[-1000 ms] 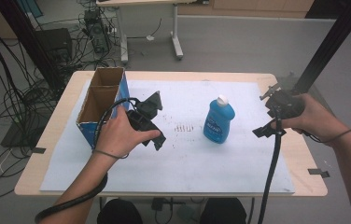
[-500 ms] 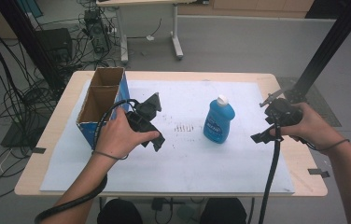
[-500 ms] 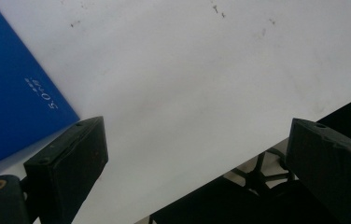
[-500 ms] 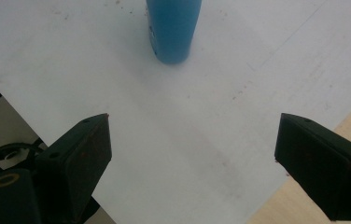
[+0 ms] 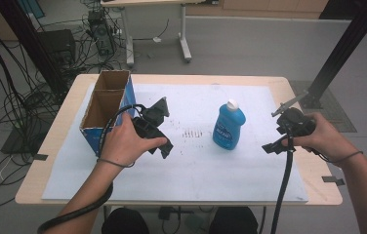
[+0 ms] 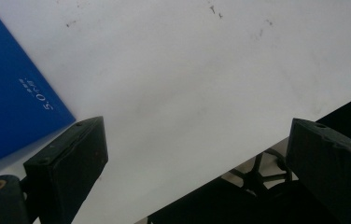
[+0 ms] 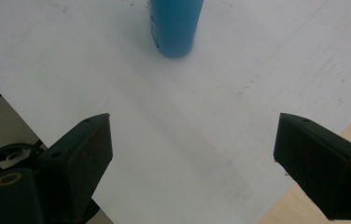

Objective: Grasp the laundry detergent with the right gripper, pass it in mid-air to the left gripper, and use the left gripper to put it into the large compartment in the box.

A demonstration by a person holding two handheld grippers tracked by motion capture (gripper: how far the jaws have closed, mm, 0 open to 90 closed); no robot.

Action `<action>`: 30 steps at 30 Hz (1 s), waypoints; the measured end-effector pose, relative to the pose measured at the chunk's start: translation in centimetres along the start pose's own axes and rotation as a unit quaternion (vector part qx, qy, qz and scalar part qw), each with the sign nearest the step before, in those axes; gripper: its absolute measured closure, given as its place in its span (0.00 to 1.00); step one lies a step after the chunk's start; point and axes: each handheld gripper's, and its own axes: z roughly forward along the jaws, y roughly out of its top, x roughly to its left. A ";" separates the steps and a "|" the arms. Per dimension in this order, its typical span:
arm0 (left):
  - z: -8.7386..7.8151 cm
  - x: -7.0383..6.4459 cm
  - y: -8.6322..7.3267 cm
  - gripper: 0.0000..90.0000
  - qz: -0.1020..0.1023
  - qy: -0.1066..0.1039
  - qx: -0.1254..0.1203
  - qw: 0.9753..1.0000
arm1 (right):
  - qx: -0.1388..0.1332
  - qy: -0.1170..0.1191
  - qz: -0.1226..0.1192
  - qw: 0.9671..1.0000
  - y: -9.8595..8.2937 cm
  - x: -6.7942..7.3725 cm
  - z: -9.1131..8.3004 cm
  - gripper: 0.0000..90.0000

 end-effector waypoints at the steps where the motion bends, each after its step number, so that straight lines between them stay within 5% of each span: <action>1: 0.0 0.0 0.0 0.07 -0.001 0.000 0.000 1.000 | -0.001 0.002 0.001 1.000 -0.2 0.0 0.2 0.12; 30: 0.7 0.2 -0.6 0.07 -0.007 -0.005 -0.012 1.000 | -0.039 0.021 0.010 0.999 -3.9 -0.9 2.9 0.12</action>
